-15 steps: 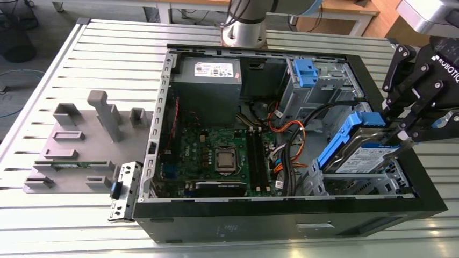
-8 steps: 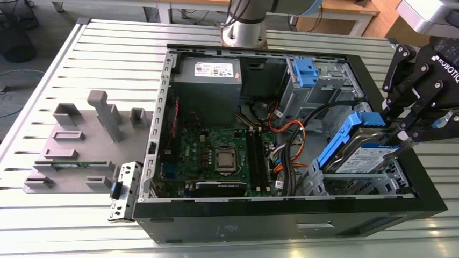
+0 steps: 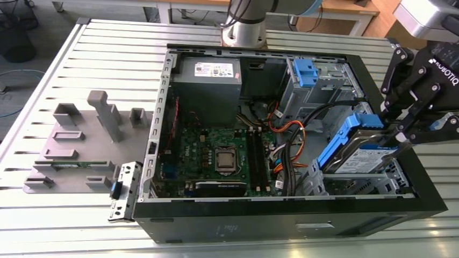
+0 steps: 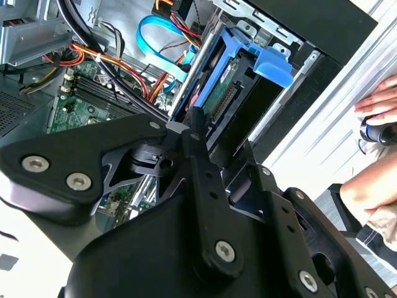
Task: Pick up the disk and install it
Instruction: 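Insert the disk into the insertion slot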
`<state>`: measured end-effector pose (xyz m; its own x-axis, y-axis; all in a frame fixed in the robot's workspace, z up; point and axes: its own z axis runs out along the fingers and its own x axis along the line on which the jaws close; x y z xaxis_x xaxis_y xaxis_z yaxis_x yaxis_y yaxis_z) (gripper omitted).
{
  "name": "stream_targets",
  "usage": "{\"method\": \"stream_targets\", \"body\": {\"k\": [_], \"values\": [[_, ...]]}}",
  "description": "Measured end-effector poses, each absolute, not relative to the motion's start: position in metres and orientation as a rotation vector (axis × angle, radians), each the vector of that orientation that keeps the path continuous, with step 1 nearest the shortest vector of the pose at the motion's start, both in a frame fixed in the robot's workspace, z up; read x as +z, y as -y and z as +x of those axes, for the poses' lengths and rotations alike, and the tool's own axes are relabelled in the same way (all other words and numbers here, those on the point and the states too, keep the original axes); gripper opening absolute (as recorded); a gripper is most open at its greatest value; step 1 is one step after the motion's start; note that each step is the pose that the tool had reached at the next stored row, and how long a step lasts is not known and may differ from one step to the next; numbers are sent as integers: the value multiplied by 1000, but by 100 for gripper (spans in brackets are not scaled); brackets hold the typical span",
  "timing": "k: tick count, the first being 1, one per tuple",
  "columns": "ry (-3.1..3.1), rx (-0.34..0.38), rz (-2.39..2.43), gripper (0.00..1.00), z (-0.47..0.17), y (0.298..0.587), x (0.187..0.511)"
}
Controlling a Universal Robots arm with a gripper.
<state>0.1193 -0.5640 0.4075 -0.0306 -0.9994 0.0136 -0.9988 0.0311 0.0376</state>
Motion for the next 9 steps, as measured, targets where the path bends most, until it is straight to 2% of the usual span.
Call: {"method": "stream_targets", "body": {"k": [9], "values": [[2229,-27,2162,35,119,564,391]]}}
